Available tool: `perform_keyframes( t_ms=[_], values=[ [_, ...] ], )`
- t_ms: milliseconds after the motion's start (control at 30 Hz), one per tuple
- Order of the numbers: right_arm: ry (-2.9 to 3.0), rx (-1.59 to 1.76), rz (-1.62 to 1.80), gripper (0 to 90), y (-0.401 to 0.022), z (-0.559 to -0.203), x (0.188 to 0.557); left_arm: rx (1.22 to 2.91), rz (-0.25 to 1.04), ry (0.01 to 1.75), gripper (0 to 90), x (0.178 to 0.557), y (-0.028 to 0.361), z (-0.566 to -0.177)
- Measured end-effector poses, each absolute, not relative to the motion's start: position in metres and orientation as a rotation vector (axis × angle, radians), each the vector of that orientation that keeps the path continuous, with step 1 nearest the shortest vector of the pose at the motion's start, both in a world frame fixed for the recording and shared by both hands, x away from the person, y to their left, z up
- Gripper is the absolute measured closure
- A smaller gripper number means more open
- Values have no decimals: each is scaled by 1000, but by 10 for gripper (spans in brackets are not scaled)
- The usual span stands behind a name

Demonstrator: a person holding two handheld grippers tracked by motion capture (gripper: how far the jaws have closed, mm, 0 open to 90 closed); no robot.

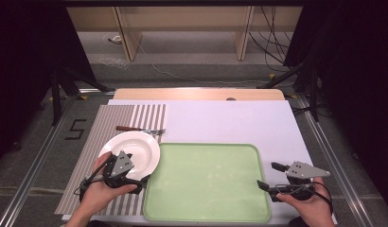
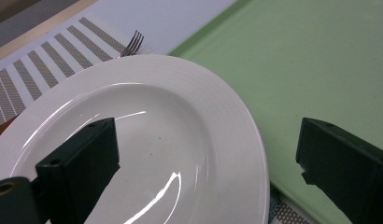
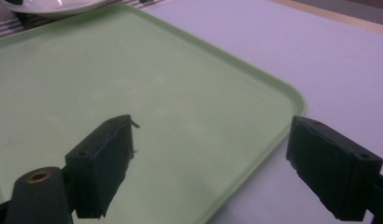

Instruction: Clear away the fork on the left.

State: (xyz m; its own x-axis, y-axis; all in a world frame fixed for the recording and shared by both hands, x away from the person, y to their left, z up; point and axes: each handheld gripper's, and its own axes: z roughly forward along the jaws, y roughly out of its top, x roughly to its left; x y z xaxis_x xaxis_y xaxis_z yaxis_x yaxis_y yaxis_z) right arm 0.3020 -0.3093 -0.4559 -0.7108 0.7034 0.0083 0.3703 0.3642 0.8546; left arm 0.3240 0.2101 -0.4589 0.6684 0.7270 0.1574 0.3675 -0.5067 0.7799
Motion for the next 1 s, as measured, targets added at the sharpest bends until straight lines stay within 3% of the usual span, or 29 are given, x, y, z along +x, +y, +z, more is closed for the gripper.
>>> perform_keyframes(
  t_ms=[733, 833, 867, 900, 933, 1000],
  values=[
    [2275, 938, 1276, 184, -309, -455, 301, 2098, 617, 867, 109, 323, 214, -453],
    [2268, 947, 1282, 185, -309, -455, 301, 2093, 624, 881, 225, 325, 214, -449],
    [2266, 948, 1284, 185, -309, -455, 301, 2101, 617, 883, 225, 327, 214, -446],
    [2263, 948, 1281, 185, -310, -455, 301, 2117, 600, 879, 290, 329, 214, -444],
    [2264, 949, 1276, 184, -310, -455, 301, 2119, 586, 879, 418, 332, 214, -441],
    [2263, 947, 1272, 184, -310, -455, 301, 2114, 557, 900, 465, 337, 215, -438]
  ],
)
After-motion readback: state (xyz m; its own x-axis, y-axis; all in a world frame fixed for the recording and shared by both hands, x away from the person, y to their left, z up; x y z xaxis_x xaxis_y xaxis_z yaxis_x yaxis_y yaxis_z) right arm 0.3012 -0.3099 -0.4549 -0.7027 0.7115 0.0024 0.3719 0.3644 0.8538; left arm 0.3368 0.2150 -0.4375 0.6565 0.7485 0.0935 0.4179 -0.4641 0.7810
